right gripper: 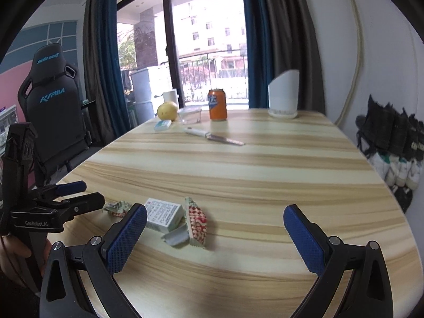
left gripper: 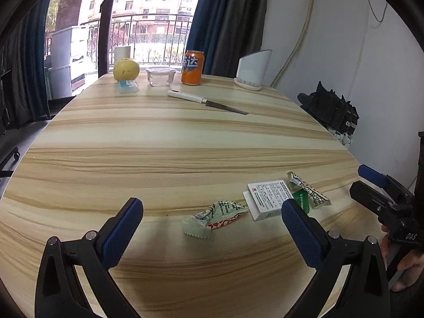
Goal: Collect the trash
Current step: 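Grasp the white-and-red candy wrapper with the left gripper and lift it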
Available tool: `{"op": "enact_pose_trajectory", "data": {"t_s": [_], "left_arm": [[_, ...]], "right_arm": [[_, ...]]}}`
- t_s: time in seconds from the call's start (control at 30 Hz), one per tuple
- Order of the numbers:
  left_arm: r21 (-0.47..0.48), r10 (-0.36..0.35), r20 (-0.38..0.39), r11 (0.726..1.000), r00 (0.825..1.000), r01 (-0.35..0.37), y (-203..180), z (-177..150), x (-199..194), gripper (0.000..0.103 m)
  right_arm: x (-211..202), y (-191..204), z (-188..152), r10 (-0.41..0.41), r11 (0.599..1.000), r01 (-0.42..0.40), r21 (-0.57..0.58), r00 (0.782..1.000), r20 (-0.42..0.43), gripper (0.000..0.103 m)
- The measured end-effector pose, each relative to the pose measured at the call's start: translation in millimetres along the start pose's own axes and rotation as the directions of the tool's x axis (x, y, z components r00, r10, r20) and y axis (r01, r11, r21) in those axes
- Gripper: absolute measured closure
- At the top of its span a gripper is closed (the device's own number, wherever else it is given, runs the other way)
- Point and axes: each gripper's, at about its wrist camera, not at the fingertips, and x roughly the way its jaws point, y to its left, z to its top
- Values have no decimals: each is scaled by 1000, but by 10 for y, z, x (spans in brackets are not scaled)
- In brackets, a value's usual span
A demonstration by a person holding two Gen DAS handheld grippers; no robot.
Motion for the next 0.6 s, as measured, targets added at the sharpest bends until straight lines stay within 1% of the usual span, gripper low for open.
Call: {"op": "enact_pose_trajectory", "data": {"t_s": [0.07, 0.17, 0.3, 0.5, 0.6], "left_arm": [[1, 2, -29, 1000, 1000, -2, -12, 19, 39, 1], [-1, -5, -58, 1000, 998, 5, -4, 49, 84, 1], [16, 12, -100, 1000, 995, -10, -34, 78, 148, 1], [11, 42, -123, 999, 991, -41, -18, 88, 189, 1], [28, 63, -137, 998, 989, -59, -51, 86, 219, 1]], "right_arm": [[81, -8, -6, 13, 1000, -13, 0, 999, -47, 0], [116, -14, -26, 21, 1000, -20, 11, 998, -67, 0], [90, -29, -30, 21, 1000, -19, 25, 998, -65, 0], [51, -108, -31, 25, 998, -23, 53, 998, -55, 0], [60, -174, -26, 41, 996, -36, 81, 997, -59, 0]]}}
